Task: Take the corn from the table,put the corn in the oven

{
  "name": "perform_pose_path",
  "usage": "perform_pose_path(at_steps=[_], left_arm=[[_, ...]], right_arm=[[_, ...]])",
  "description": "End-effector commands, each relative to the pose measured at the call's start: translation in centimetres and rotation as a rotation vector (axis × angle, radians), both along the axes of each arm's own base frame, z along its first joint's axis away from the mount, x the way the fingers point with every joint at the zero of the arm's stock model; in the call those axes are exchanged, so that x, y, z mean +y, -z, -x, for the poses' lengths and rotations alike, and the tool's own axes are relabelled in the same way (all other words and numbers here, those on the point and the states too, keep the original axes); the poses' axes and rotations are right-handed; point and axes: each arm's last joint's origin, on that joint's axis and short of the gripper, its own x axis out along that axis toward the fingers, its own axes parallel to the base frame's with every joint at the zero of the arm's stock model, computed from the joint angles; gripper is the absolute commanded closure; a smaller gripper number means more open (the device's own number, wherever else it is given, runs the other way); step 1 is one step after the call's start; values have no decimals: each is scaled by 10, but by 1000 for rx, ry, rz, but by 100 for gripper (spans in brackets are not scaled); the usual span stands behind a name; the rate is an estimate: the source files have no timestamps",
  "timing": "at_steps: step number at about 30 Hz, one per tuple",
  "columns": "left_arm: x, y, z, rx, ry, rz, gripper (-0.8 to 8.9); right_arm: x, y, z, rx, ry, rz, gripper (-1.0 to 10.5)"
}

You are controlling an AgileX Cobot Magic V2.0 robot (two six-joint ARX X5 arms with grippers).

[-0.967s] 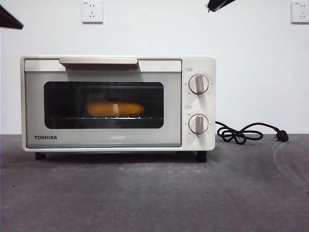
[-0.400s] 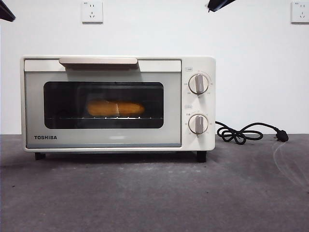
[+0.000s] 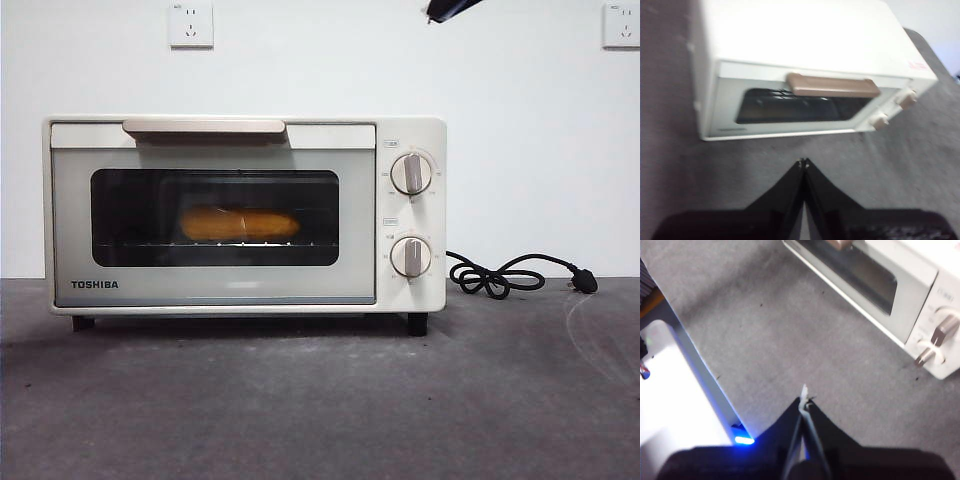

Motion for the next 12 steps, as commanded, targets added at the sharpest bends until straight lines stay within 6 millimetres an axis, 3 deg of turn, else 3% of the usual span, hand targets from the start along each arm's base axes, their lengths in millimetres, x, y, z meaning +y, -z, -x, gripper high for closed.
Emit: perform_pose_path(at_steps=[1,5,12], left_arm=[[1,-3,12,-35,-73,-24,821],[3,-4,22,-56,-114,-44,821],[3,-3,22,-52,-118,-48,818]], right_arm=[[1,0,-2,-16,0,-6,958],[2,-1,-3,-25,1,-10,958],[2,-1,-3,-26,1,-10,946]])
